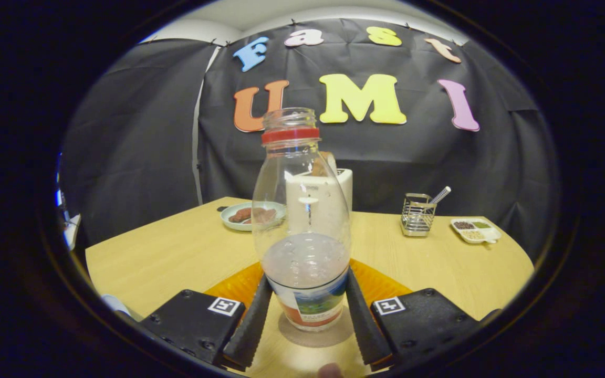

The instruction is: Take the bottle from table, then pour the juice into the cup, finally place the bottle on the coaster

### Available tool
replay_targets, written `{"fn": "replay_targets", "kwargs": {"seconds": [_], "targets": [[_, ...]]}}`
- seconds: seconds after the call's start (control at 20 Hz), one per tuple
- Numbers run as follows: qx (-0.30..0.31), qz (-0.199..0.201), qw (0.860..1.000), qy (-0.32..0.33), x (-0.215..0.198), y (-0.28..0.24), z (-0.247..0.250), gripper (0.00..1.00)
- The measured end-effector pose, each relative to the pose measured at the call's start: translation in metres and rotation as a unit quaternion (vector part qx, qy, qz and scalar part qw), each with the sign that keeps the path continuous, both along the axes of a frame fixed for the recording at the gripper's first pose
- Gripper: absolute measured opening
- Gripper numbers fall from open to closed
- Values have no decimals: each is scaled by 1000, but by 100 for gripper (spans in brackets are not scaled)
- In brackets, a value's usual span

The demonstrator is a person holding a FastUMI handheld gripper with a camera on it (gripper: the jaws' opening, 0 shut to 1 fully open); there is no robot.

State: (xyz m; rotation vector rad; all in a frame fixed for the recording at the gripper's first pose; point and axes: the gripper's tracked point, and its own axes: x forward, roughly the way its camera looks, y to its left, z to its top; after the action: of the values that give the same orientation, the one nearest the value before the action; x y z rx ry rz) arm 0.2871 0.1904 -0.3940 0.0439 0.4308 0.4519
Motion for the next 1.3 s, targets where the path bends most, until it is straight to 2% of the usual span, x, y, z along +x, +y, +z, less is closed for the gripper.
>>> {"fn": "replay_targets", "kwargs": {"seconds": [0.6,0.8,1.3], "targets": [[-2,-6,1000,3,0,-6,-9,86],[-9,-16,1000,-14,0,-8,4,99],[-1,-43,998,-38,-12,-21,47,100]]}}
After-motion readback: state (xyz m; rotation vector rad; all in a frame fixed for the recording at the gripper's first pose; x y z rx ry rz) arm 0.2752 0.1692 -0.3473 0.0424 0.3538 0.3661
